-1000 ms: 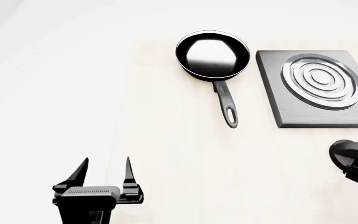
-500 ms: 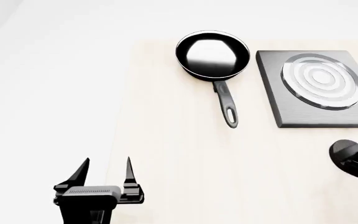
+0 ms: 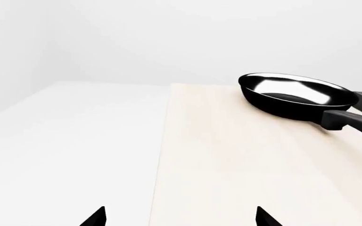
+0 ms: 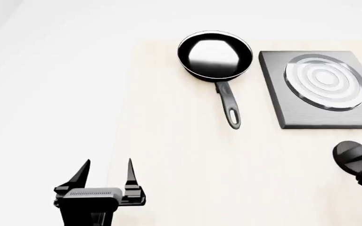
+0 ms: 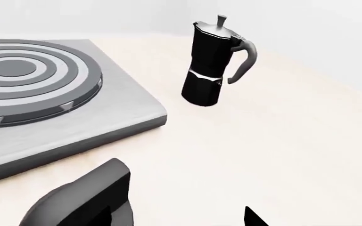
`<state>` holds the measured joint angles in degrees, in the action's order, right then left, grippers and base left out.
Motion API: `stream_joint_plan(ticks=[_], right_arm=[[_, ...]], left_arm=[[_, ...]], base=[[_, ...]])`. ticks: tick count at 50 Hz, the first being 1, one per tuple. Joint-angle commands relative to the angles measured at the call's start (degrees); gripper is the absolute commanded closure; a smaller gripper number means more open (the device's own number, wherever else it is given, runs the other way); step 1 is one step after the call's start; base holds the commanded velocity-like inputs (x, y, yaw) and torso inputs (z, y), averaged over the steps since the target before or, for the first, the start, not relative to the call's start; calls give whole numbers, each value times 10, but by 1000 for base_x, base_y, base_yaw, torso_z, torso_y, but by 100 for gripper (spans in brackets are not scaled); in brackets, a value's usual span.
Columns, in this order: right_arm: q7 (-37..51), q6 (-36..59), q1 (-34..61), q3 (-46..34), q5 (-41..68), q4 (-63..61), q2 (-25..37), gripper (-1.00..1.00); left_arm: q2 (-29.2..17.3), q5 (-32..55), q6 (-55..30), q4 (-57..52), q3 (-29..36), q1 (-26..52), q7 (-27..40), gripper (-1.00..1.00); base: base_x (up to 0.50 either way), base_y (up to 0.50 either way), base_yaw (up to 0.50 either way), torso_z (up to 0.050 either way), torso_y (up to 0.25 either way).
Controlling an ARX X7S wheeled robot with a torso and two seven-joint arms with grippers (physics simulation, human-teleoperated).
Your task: Turn on the stove and put the frying pan on it.
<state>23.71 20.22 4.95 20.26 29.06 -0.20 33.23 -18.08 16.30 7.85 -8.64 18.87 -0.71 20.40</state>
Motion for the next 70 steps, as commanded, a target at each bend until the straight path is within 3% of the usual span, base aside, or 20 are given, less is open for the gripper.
stream_joint_plan(ticks=[1,17,43,61,70], right_arm=[[32,87,-65,42,65,-155,20,-100],[48,176,-51,25,140,-282,52,-100],[106,342,195,-144,252,-358,71,-100],[69,427,371,-228,325,-299,46,-100],[119,516,465,-243,391,-181,-3,-100]], left_arm=[[-2,2,0,-3,1,-1,2,-100],[-3,2,0,-2,4,1,4,-100],[-7,7,1,-3,6,1,7,-100],[-10,9,3,-6,8,0,8,-100],[-10,13,4,-5,8,1,8,-100]], base=[[0,0,0,0,0],[0,0,0,0,0],[0,0,0,0,0],[0,0,0,0,0],[0,0,0,0,0]])
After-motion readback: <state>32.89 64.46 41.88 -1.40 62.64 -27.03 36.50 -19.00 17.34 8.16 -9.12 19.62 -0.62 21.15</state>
